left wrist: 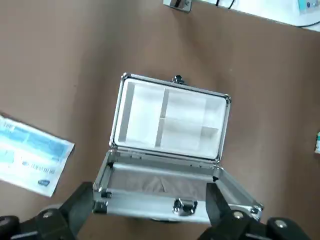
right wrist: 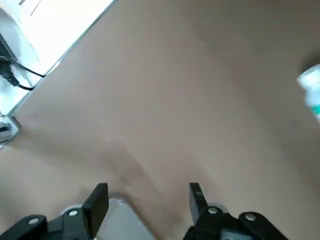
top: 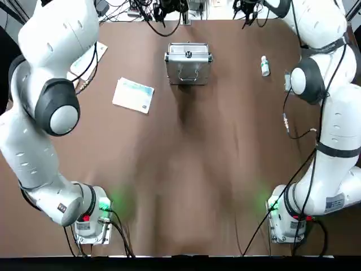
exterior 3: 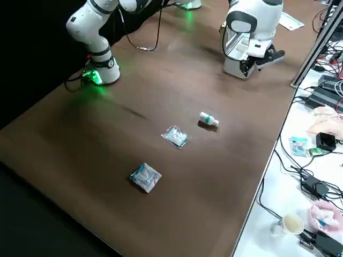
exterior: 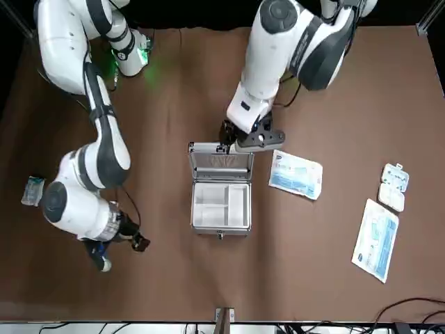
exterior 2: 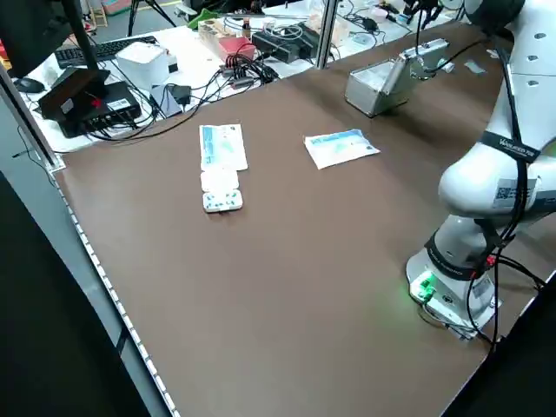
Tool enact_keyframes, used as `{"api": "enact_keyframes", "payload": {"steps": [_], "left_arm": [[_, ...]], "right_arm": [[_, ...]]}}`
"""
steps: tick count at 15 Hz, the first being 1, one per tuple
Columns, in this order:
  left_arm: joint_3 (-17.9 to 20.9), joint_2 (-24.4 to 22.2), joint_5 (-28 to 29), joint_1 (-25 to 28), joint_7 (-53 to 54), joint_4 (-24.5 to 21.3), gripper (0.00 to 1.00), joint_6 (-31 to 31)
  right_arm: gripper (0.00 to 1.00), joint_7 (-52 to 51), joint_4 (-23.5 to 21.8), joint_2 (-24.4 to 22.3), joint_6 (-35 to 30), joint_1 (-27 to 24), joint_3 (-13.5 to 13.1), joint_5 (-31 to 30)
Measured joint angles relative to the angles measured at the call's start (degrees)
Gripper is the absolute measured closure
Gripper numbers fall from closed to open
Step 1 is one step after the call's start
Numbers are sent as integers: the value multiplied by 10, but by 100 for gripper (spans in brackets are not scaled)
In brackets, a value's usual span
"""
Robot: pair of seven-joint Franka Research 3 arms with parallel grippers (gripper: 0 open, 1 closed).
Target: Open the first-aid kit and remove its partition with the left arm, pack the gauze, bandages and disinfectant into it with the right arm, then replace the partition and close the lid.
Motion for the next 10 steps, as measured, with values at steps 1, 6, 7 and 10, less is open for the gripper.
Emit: {"api": "enact_keyframes", "payload": {"steps": [1, 6, 7, 10], "left_arm": [[1, 8, 0, 1, 17, 0, 1, 6], [6, 71, 0, 13, 77, -2, 1, 62], [7, 82, 0, 14, 78, -2, 1, 76], [8, 115, 1, 13, 78, -2, 4, 109]], "right_arm": [[26, -19, 2, -10, -17, -4, -2, -13], [26, -231, -3, -102, -137, -85, -7, -25], [26, -268, -8, -110, -152, -96, -8, -30], [26, -380, -39, -122, -167, -129, -9, -43]]}}
